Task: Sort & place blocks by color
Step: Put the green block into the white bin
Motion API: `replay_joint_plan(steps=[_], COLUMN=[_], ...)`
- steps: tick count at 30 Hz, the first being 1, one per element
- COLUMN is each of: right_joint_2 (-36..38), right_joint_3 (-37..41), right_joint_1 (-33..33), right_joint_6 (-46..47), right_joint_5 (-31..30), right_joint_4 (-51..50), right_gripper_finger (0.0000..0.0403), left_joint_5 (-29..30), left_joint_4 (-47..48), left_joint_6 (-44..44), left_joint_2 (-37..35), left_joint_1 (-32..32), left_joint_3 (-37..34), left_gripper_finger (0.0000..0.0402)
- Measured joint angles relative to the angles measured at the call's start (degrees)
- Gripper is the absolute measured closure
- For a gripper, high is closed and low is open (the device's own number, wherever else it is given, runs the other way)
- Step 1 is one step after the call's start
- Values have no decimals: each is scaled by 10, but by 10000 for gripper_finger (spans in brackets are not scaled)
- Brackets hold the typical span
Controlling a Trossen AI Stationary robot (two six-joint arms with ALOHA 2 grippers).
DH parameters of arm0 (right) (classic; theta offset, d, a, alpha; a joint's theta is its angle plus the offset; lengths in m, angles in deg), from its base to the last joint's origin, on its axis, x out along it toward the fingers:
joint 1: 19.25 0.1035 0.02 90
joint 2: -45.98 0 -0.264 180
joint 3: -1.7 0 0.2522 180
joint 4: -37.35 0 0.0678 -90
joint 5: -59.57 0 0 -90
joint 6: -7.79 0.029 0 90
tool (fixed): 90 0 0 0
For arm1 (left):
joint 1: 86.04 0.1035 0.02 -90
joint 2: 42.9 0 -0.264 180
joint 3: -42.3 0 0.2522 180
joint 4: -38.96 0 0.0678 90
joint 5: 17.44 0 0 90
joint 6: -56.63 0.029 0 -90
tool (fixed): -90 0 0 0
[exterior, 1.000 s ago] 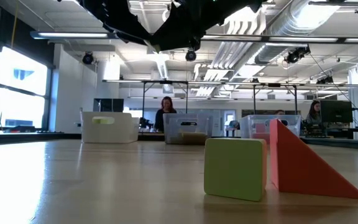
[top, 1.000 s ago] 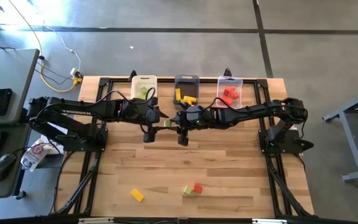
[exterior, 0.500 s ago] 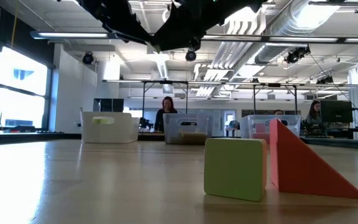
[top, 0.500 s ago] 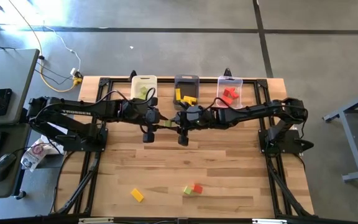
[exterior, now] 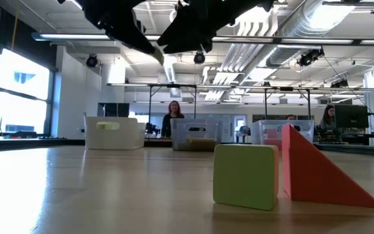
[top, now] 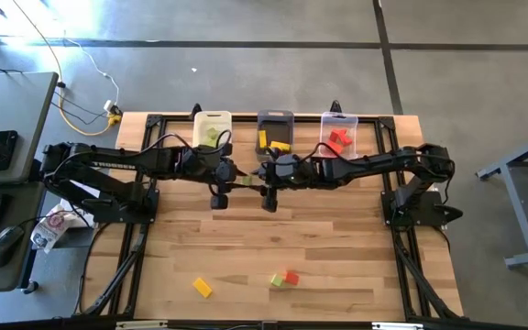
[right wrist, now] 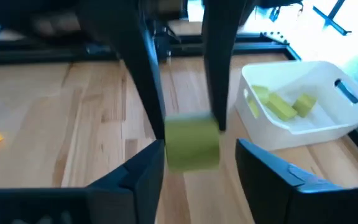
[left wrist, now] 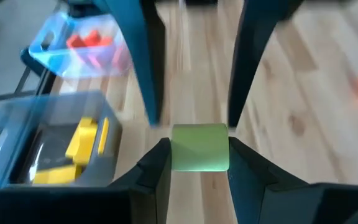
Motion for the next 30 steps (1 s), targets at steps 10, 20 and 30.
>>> replay_joint_plan(steps=[10, 20, 30], right_joint_2=[4, 4, 4], right_joint_3=[-2, -1, 0], right_joint_1=[0, 5, 5], right_joint_6=[37, 62, 104], right_joint_5=[3, 8, 16], right_joint_4=[-23, -61, -111], right_gripper_finger=[193, 192, 192], left_joint_5=[83, 156, 125], left_joint_4=[77, 121, 147], left_joint_6=[8, -1, -73], left_joint_2=[0, 0, -1], left_joint_1=[21, 130, 262], left_joint_3=[-1, 0, 0], left_gripper_finger=[303, 301, 301])
